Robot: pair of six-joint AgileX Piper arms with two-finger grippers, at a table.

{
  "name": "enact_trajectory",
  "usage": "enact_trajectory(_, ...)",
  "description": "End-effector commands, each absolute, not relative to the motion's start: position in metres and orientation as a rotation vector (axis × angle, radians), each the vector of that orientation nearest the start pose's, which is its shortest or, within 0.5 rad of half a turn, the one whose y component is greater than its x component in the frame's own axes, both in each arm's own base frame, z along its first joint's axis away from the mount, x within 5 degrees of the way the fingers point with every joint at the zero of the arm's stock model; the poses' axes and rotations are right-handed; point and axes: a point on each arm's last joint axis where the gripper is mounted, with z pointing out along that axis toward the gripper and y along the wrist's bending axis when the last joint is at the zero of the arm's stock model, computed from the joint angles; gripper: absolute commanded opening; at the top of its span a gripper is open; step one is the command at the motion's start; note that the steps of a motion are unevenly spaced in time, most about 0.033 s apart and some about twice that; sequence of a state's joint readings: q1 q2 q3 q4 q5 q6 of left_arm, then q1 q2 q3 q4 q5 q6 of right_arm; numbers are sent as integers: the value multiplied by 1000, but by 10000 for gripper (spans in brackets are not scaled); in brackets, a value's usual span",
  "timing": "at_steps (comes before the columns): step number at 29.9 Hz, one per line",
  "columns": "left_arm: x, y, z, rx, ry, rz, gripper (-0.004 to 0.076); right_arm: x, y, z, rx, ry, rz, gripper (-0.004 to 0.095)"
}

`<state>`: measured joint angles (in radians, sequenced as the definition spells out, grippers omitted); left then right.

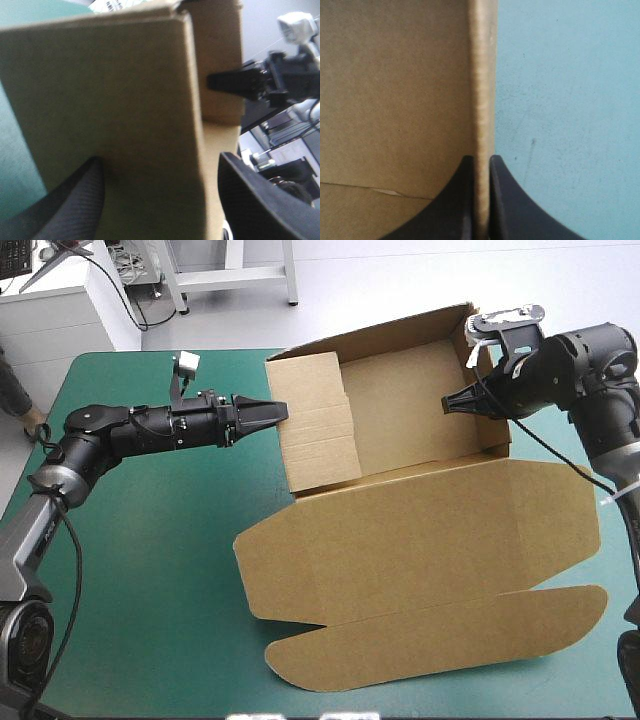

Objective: Fold the box

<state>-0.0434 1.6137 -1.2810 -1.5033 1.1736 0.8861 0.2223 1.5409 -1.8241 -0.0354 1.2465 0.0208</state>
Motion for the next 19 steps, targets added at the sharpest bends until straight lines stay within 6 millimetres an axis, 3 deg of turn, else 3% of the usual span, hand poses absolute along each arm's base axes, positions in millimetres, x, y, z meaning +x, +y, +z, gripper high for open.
enact_trajectory(1, 318, -99, 369, 355, 1992, -1459, 464, 293, 67, 469, -239, 2352, 127, -17)
enact_trajectory(5, 319, -96, 370, 373, 2113, -1356, 464, 293, 69, 470, -239, 2343, 157, -17)
enact_trajectory(10, 321, -95, 390, 388, 2139, -1273, 463, 294, 71, 472, -240, 2323, 188, -17)
enact_trajectory(19, 314, -133, 417, 407, 2309, -810, 455, 298, 97, 467, -278, 2309, 243, -17)
